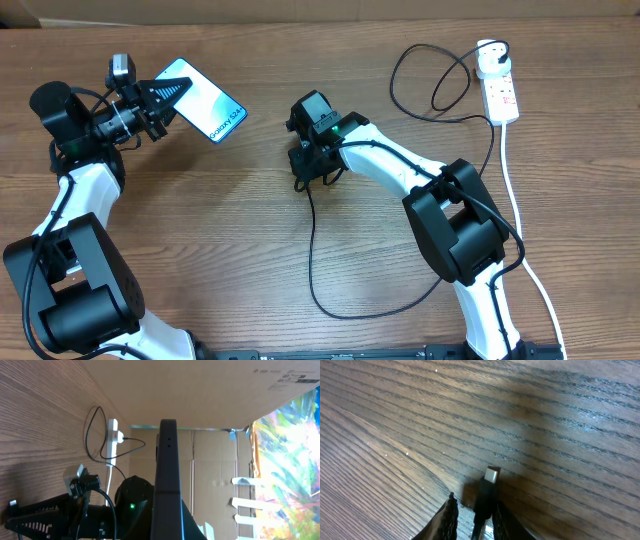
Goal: Plug charger to phone and switch on socket
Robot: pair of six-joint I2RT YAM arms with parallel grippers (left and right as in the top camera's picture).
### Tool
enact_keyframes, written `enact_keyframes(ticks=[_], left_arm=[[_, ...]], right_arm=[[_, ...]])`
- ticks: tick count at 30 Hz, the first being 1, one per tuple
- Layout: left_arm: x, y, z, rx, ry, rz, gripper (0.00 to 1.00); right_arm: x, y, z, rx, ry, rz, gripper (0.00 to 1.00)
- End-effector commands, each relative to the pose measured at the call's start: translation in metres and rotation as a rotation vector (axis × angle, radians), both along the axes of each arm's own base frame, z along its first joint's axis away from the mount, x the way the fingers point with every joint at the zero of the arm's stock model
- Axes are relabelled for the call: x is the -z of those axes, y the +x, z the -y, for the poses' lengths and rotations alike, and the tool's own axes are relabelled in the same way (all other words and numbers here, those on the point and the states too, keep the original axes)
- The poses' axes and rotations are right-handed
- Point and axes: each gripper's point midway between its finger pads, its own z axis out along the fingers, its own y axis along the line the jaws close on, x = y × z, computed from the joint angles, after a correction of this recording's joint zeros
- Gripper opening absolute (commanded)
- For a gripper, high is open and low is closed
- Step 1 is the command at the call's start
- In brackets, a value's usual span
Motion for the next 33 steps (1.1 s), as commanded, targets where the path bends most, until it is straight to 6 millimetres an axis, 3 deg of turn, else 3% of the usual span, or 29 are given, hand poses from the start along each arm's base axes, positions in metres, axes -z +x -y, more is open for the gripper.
enact_keyframes(ticks=[1,6,11,22,25,33], left_arm=[[-0.006,-0.003,0.001,0.034,0.012,0.036,0.04],[-0.006,-0.004,0.001,0.037,0.011,0.036,0.04],[-0.006,-0.003,0.001,0.037,0.011,0.036,0.04],[-0.006,-0.004,0.001,0.041,0.011,0.037,0.04],[-0.006,-0.005,0.002,0.044,0.010,0.037,0.04],[-0.007,-0.011,0.005,0.086,0.004,0.040,0.04]], right_arm=[[0.031,-0.010,0.010,0.006,-0.058,-0.062,0.24],[0.032,-0.010,0.013,0.010,-0.078,-0.059,0.22],[0.032,-0.012,0.014,0.011,-0.073,-0.075,0.04],[0.004,-0.023,0.000,0.018,0.267,-0.322,0.04],[-0.017,-0.023,-0.002,-0.006,0.390,-0.368,0.04],[-0.115,-0.039,-0.004,-0.207,0.702,-0.361,0.04]])
